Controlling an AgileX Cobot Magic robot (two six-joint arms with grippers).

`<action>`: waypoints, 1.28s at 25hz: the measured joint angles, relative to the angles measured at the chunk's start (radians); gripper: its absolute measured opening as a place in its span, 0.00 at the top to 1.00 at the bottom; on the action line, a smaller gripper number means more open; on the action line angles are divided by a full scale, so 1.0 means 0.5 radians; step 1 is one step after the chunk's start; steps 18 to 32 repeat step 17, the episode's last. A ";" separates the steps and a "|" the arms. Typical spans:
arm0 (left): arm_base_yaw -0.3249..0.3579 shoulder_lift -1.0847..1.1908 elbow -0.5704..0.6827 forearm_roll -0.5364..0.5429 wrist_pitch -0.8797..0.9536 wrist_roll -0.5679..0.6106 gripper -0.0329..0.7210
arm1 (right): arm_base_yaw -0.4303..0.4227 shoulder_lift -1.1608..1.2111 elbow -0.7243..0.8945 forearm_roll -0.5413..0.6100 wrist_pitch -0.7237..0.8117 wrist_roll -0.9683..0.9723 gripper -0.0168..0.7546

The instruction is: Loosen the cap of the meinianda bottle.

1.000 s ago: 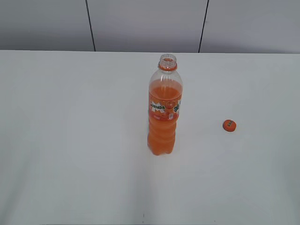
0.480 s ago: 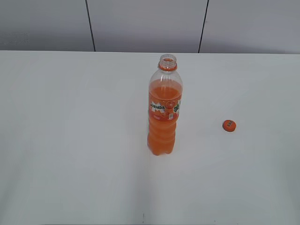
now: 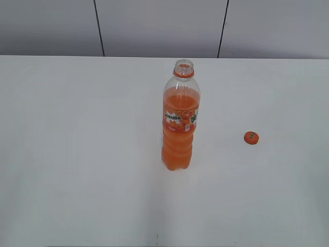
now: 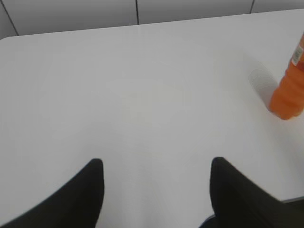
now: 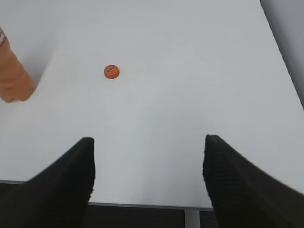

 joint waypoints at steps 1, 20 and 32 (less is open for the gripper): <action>0.024 0.000 0.000 0.000 0.000 0.000 0.38 | -0.015 0.000 0.000 0.000 0.000 0.000 0.29; 0.040 0.000 0.000 0.000 0.000 -0.002 0.39 | -0.027 0.000 0.000 -0.002 0.000 0.002 0.29; 0.040 0.000 0.000 0.000 0.000 -0.002 0.39 | -0.027 0.000 0.000 -0.002 0.000 0.002 0.29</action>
